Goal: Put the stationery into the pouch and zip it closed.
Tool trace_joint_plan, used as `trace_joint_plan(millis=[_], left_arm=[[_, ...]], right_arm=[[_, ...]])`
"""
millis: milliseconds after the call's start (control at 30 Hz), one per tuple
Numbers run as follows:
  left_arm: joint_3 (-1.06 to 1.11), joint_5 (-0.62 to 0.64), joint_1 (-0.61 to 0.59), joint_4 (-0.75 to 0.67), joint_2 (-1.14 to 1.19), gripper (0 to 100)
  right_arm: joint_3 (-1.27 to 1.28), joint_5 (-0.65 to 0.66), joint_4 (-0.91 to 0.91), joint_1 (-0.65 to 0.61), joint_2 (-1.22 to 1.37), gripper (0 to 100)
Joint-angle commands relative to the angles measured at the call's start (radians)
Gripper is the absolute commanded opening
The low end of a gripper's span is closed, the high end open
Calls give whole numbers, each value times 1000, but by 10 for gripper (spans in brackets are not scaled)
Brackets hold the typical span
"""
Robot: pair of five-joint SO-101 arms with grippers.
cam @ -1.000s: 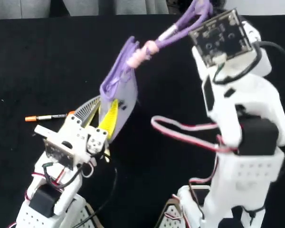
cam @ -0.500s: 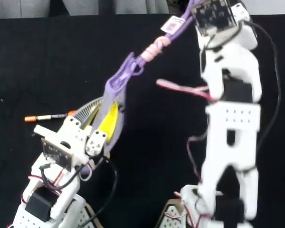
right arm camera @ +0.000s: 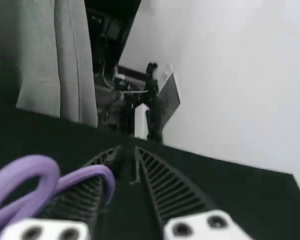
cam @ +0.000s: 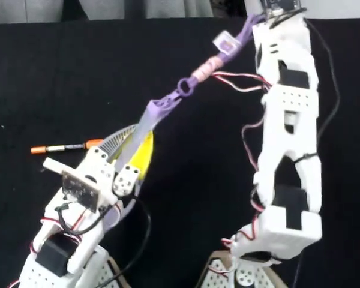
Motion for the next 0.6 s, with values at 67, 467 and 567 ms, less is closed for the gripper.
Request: trace_joint_plan(millis=[67,467,567], left_arm=[[-170,14,-18,2,-21,28],[-367,14,-18,-2,-21,28],[-403,9,-18,-3,-21,28]], right_arm=[[-76,-9,52,126,36,11],[-84,-17,63,132,197,11],[-76,-18,66,132,214,11]])
